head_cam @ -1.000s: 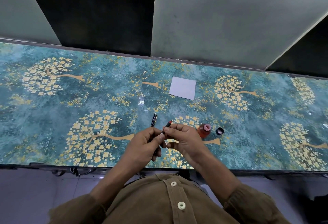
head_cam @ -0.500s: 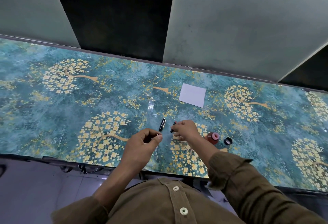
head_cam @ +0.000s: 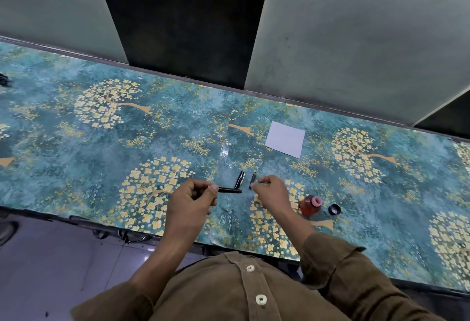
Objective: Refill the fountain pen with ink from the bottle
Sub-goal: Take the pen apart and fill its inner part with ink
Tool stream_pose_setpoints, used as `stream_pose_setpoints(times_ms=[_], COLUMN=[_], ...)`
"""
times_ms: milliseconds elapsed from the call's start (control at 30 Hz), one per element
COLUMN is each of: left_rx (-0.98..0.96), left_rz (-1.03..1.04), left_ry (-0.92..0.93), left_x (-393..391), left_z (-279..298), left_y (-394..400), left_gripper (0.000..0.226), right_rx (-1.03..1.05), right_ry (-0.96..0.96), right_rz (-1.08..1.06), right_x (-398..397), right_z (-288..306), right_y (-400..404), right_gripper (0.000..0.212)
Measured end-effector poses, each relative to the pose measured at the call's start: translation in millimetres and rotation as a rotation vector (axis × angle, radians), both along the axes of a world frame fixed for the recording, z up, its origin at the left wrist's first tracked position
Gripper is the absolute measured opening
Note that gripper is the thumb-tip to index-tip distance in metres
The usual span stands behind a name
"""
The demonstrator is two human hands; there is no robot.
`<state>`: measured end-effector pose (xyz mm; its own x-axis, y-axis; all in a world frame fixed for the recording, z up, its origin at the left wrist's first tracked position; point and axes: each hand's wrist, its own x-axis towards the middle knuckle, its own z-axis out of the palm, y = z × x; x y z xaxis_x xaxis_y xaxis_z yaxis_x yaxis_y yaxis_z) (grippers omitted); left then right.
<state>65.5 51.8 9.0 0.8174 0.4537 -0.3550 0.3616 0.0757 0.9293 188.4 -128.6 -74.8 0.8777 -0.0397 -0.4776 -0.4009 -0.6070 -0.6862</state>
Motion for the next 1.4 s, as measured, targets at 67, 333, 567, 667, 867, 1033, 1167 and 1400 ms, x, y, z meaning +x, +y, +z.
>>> stream_pose_setpoints(times_ms=[67,333,567,667,867,1033,1167,1400], left_rx=[-0.096,-0.654,-0.941,-1.029,-1.182,-1.212,-1.211,-1.209], left_rz=[0.001,-0.002,-0.016,-0.022,-0.007,-0.020,-0.037,-0.070], left_ry=[0.017,0.116,0.160,0.161,0.128,0.118,0.104,0.104], left_x=[4.1,20.0,23.1,22.0,18.8,16.2,14.5,15.1], left_z=[-3.1,-14.8,-22.9,-23.5,-24.2,-30.4,-34.1,-36.5], left_y=[-0.8,-13.3,-17.1,-18.6,-18.1,-13.9,-13.3,-13.9], left_gripper=[0.003,0.008,0.012,0.014,0.023,0.052,0.070,0.068], right_rx=[0.099,0.702,0.490,0.380,0.218,0.268,0.337,0.280], right_ry=[0.041,0.227,-0.042,-0.144,-0.342,-0.353,-0.296,-0.357], right_rz=[-0.006,-0.049,0.110,0.162,0.304,0.279,0.213,0.288], right_x=[-15.9,-50.2,-57.1,-61.9,-67.2,-67.9,-67.0,-67.6], right_z=[8.0,55.3,68.6,73.7,87.0,90.7,89.6,92.2], right_y=[-0.6,14.0,7.0,7.4,8.1,7.7,7.1,5.7], right_gripper=[0.013,0.016,0.014,0.012,0.009,0.010,0.011,0.009])
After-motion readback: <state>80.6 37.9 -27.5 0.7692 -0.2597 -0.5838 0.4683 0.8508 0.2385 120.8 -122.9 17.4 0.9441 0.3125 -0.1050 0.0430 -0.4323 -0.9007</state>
